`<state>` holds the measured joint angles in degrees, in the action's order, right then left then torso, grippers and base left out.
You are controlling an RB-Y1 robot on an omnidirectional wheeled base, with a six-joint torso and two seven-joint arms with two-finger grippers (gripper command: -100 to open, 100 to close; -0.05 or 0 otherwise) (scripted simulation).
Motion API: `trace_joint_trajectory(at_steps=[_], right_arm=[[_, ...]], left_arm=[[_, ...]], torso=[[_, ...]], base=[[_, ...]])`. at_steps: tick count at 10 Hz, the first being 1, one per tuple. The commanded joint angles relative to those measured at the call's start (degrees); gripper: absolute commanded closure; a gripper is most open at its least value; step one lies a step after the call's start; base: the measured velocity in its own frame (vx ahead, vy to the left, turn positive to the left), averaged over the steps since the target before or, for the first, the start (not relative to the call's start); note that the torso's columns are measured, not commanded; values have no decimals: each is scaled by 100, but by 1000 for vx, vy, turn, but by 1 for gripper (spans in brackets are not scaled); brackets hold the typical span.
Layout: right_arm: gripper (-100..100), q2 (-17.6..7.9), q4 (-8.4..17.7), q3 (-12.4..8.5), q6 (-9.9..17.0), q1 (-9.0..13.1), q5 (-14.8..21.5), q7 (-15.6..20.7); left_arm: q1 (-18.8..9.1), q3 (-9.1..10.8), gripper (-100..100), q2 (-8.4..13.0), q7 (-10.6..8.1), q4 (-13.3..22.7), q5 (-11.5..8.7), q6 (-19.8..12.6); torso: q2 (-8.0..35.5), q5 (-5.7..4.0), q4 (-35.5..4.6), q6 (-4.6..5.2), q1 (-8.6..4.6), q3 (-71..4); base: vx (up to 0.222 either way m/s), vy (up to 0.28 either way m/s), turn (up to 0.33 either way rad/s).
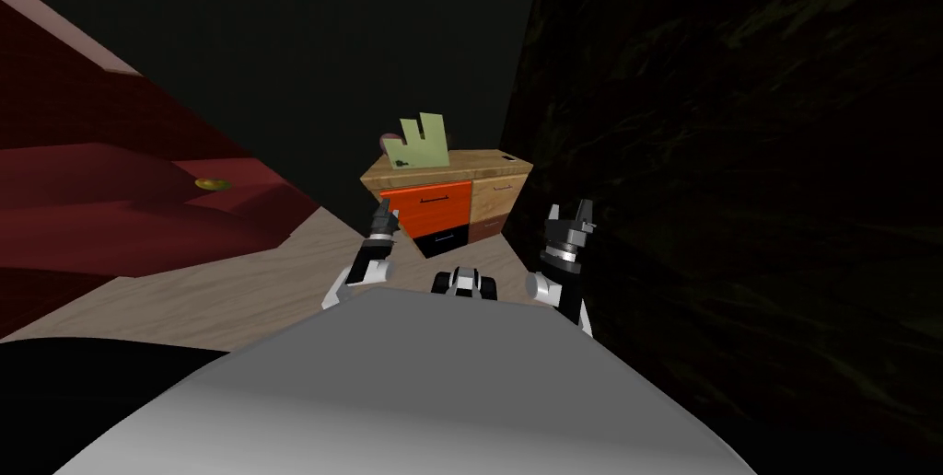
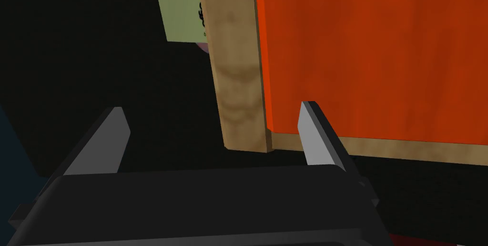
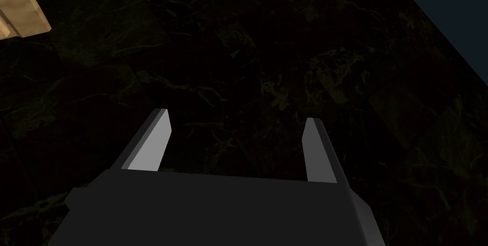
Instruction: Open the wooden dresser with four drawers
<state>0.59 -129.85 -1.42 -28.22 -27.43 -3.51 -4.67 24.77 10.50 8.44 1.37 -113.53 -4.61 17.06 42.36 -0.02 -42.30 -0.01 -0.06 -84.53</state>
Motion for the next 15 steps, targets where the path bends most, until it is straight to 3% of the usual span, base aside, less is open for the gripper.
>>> trace_joint_trajectory(at_steps=[1,3,5,11,13,14,15], right_arm=[[0,0,0,0,0,1,0,0],[0,0,0,0,0,0,0,0],[0,0,0,0,0,0,0,0],[0,-1,0,-1,0,2,0,0],[0,-2,1,-1,1,2,0,0],[0,-2,1,-2,1,2,0,0],[0,-2,1,-1,0,2,0,0]], left_arm=[[-92,115,-100,49,-8,287,-63,-85],[-157,207,-100,7,-16,495,-114,-162],[-220,298,-100,-186,-24,698,-164,-237],[-295,409,-100,-975,-33,939,-225,-328],[-275,435,-100,-904,-38,797,-241,-445],[-271,410,-100,-923,-31,866,-227,-358],[-269,411,100,-924,-29,851,-227,-376]], torso=[[6,5,-2,1,16,4],[-13,2,3,0,0,-7],[-19,1,5,1,-1,-11],[2,4,-1,1,15,1],[3,4,-1,1,13,2],[-15,5,3,1,20,-8],[-10,5,3,0,11,-7]], base=[[142,-104,73],[166,-144,81],[175,-143,82],[76,-63,32],[35,10,-10],[36,21,-7],[0,0,0]])
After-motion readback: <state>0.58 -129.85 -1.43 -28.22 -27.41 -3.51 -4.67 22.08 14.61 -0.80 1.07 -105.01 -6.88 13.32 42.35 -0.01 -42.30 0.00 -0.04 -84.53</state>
